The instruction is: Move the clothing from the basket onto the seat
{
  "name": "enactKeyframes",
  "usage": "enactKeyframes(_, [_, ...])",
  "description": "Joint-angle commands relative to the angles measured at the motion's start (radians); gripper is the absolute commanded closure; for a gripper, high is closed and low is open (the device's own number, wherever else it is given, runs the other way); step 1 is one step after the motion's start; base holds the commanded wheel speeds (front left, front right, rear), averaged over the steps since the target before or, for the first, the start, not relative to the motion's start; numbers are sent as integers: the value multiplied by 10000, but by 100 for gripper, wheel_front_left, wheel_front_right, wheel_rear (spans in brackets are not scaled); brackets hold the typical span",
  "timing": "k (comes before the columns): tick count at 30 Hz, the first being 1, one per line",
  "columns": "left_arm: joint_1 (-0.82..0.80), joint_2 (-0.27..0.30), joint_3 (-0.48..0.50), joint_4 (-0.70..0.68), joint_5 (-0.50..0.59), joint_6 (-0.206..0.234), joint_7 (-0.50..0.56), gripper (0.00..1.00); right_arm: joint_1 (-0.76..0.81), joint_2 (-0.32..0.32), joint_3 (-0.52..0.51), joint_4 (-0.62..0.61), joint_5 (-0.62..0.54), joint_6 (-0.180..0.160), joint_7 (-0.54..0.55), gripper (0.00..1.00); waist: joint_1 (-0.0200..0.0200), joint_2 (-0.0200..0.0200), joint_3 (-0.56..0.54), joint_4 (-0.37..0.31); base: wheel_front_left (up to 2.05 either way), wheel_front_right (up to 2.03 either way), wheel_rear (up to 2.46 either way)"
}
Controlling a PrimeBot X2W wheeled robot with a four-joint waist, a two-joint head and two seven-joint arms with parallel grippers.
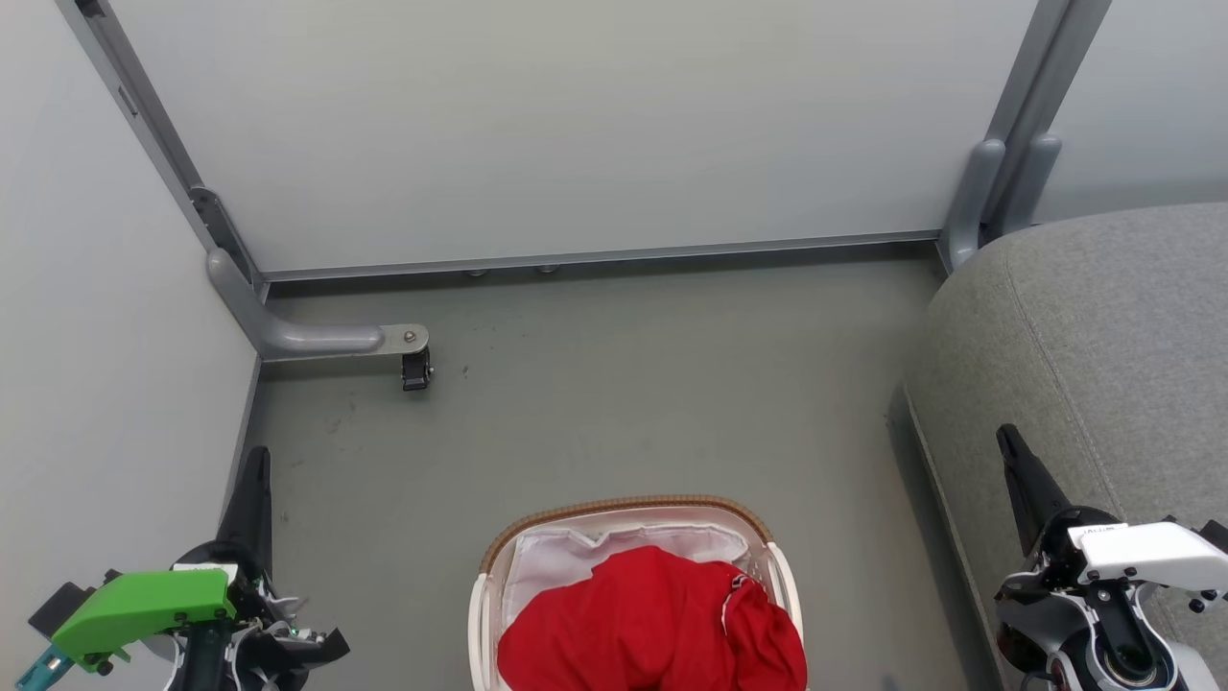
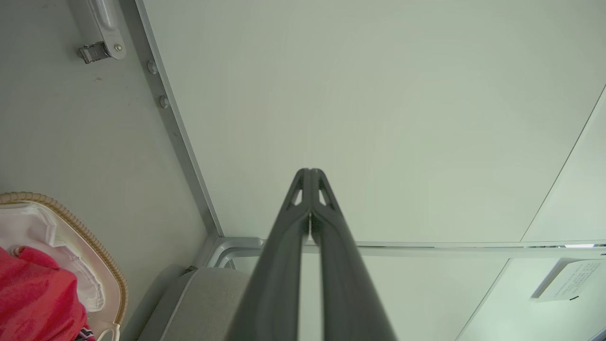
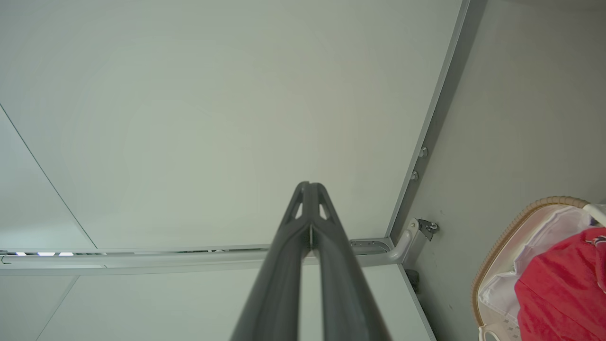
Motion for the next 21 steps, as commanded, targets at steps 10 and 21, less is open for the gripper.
enactKeyframes(10, [-122, 25, 8, -18, 54, -42, 17, 100, 115, -60, -17, -39, 35, -8, 15, 100, 0, 0, 0, 0, 0, 0, 0])
enactKeyframes(21, [-122, 25, 8, -18, 54, -42, 17, 100, 115, -60, -17, -39, 35, -8, 15, 100, 0, 0, 0, 0, 0, 0, 0])
